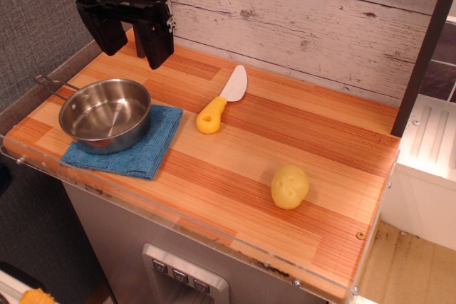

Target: Place the potato inside the pot

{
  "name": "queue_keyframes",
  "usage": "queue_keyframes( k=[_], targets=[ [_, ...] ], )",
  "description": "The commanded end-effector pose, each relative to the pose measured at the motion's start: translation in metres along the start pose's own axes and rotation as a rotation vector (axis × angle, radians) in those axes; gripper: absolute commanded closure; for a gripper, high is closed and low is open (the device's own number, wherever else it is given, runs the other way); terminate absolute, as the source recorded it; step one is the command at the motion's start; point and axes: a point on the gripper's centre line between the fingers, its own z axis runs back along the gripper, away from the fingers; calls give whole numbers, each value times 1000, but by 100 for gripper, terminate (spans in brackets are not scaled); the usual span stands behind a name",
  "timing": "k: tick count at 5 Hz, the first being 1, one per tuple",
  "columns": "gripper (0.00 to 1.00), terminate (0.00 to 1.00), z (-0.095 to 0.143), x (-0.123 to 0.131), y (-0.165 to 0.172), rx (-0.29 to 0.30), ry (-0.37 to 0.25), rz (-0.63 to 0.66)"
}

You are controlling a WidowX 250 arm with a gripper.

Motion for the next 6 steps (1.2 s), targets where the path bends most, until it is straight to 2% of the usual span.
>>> queue_keyframes(
  k=[1, 2, 3, 4, 5, 6],
  targets=[
    [0, 0, 0, 0, 0, 0, 0, 0],
    [0, 0, -10, 5, -23, -67, -102, -43],
    [0, 0, -14, 11, -62, -95, -125, -127],
    [0, 0, -25, 10, -107, -66, -109, -153],
    [0, 0, -43, 2, -152, 11, -32, -157],
    [0, 0, -58, -6, -167, 67, -2, -63]
  ],
)
